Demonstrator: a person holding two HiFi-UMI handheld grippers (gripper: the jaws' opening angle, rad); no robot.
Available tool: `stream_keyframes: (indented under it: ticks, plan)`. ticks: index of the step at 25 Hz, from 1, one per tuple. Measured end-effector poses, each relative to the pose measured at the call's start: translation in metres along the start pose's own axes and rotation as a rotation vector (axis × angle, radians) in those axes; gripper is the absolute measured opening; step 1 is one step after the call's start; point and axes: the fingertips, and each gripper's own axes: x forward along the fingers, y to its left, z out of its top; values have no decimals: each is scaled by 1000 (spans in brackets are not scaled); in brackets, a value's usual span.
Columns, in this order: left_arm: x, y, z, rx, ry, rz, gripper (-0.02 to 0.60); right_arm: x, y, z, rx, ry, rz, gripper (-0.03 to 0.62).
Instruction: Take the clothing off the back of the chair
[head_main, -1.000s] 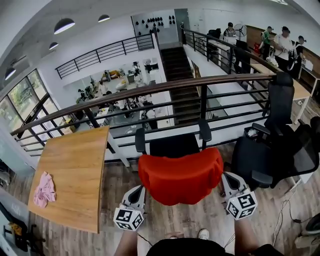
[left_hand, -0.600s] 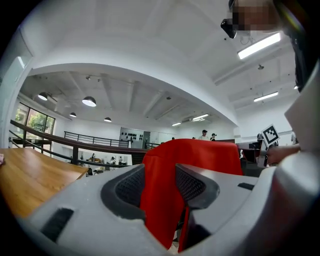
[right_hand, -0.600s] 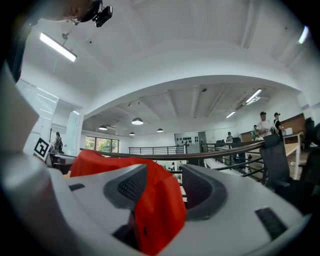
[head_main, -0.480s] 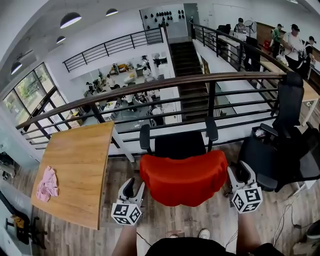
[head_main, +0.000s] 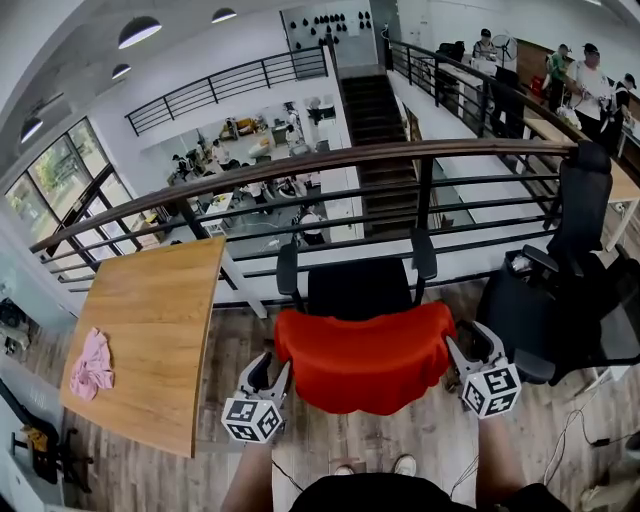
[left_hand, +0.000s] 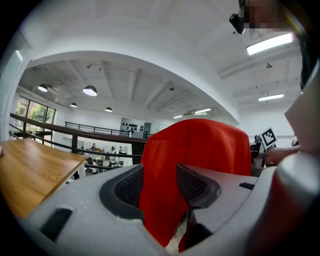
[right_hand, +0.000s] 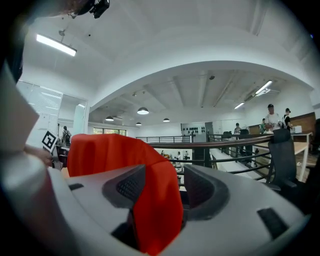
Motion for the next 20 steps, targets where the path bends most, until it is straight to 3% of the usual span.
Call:
stream_keyframes:
  ticks: [5, 8, 12, 16, 18, 20]
  plan:
    - [18, -3, -10, -20, 18, -22, 219, 20, 5, -17, 14, 52, 66, 279]
    - [25, -5, -19, -26, 58, -35, 289, 26, 9, -29, 29, 91, 85, 337]
    - [36, -8, -20, -35, 51, -38, 302, 33, 7, -31, 29, 116, 120, 371]
    - [44, -8, -16, -32, 47, -74, 289, 46, 16, -29, 22, 101, 148, 341]
    - [46, -15, -17, -31, 45, -97, 236, 47, 21, -29, 16, 103, 160, 312]
    - [43, -19, -17, -16, 46, -99, 182, 44, 27, -31, 1, 117, 184, 234]
